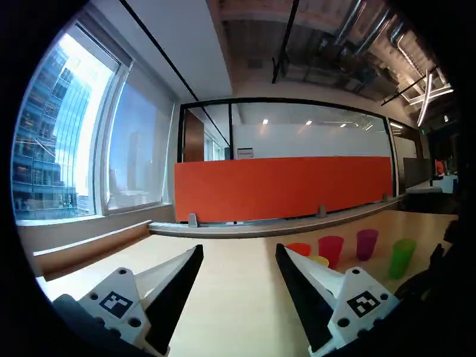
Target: Pour water
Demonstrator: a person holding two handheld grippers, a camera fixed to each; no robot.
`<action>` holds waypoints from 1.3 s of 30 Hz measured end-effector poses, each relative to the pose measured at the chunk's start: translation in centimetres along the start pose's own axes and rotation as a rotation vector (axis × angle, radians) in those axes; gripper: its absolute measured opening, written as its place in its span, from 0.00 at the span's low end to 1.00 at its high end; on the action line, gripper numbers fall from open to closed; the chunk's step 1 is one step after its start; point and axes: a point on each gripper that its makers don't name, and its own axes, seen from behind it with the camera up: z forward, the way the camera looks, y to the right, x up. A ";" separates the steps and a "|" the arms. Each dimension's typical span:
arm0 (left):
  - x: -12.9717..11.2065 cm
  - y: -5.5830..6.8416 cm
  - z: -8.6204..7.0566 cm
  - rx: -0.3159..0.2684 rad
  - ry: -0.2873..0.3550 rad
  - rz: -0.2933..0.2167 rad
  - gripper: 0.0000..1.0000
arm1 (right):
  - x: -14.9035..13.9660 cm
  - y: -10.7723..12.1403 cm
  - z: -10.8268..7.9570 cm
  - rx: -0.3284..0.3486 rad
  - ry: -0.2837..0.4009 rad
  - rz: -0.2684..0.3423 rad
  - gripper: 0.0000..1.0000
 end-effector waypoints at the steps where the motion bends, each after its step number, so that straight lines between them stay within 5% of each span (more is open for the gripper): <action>1: -0.2 -0.1 0.0 0.000 -0.003 -0.001 0.89 | 0.0 0.0 -0.1 -0.002 -0.003 0.000 0.99; 12: -2.1 -1.1 0.1 0.003 -0.026 -0.008 0.89 | 0.4 -0.2 -0.5 -0.005 -0.005 -0.016 0.99; 39: -3.9 -0.3 0.8 -0.036 -0.077 -0.035 0.90 | 1.3 -0.9 -0.5 0.003 0.006 -0.024 0.99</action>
